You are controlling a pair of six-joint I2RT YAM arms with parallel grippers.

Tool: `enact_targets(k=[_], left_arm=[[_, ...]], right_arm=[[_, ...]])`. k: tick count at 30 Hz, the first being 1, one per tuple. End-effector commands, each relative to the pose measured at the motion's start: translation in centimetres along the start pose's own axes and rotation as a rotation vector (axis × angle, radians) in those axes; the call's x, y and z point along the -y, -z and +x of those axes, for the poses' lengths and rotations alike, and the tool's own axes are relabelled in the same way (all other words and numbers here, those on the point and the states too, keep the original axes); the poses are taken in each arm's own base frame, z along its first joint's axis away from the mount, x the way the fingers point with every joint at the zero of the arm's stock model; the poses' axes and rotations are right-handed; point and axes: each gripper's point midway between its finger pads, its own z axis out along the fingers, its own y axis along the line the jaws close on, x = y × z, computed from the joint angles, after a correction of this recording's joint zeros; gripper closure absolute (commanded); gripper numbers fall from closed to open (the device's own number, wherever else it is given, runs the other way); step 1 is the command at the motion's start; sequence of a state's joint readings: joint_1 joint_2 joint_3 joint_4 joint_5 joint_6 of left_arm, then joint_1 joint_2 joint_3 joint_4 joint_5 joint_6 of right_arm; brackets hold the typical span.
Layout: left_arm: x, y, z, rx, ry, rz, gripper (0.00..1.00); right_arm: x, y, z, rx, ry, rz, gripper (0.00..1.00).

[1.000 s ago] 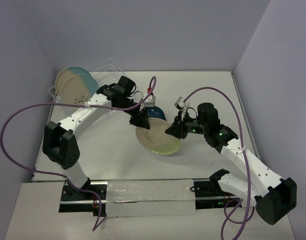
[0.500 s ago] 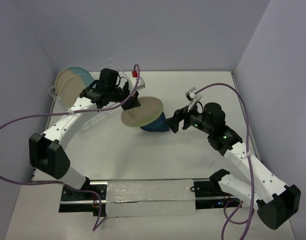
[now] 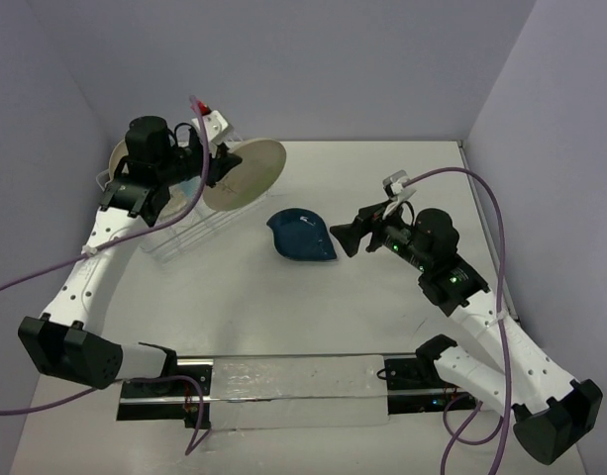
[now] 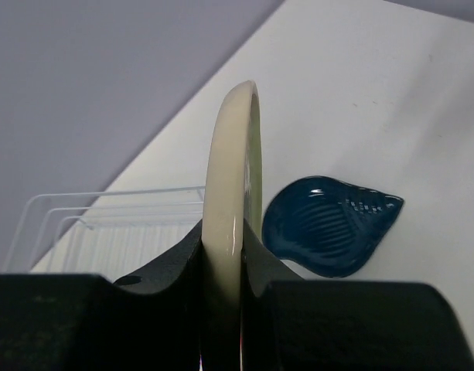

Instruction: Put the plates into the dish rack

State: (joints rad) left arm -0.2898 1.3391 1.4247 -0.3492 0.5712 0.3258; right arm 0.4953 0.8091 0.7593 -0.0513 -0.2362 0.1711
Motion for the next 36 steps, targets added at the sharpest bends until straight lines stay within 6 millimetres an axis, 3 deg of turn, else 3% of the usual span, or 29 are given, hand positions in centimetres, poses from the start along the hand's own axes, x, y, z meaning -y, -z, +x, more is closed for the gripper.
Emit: enact_targets(k=[1, 2, 9, 12, 15, 27, 36], left_arm=[[-6.3, 3.3, -6.3, 0.177, -0.19, -0.162, 1.0], [-7.8, 4.0, -6.1, 0.165, -0.211, -0.176, 1.0], [-12.0, 7.2, -3.5, 0.077, -0.344, -0.13, 1.0], [-13.2, 7.3, -0.3, -0.009, -0.304, -0.102, 1.0], [-14.9, 7.5, 1.5, -0.058, -0.292, -0.166, 1.0], [-17.3, 7.9, 8.0, -0.133, -0.255, -0.168, 1.0], [-17.8, 7.9, 10.8, -0.177, -0.278, -0.15, 1.0]], right_arm=[[0.3, -0.6, -1.1, 0.039, 0.003, 0.02, 0.0], [0.3, -0.8, -1.1, 0.036, 0.005, 0.02, 0.0], [1.9, -1.6, -0.7, 0.015, 0.005, 0.096, 0.0], [2.8, -1.6, 0.1, -0.013, -0.01, 0.141, 0.0], [3.4, -1.5, 0.5, -0.025, -0.014, 0.177, 0.0], [4.6, -1.7, 1.9, -0.083, -0.06, 0.246, 0.0], [4.7, -2.8, 2.3, -0.115, -0.072, 0.242, 0.0]])
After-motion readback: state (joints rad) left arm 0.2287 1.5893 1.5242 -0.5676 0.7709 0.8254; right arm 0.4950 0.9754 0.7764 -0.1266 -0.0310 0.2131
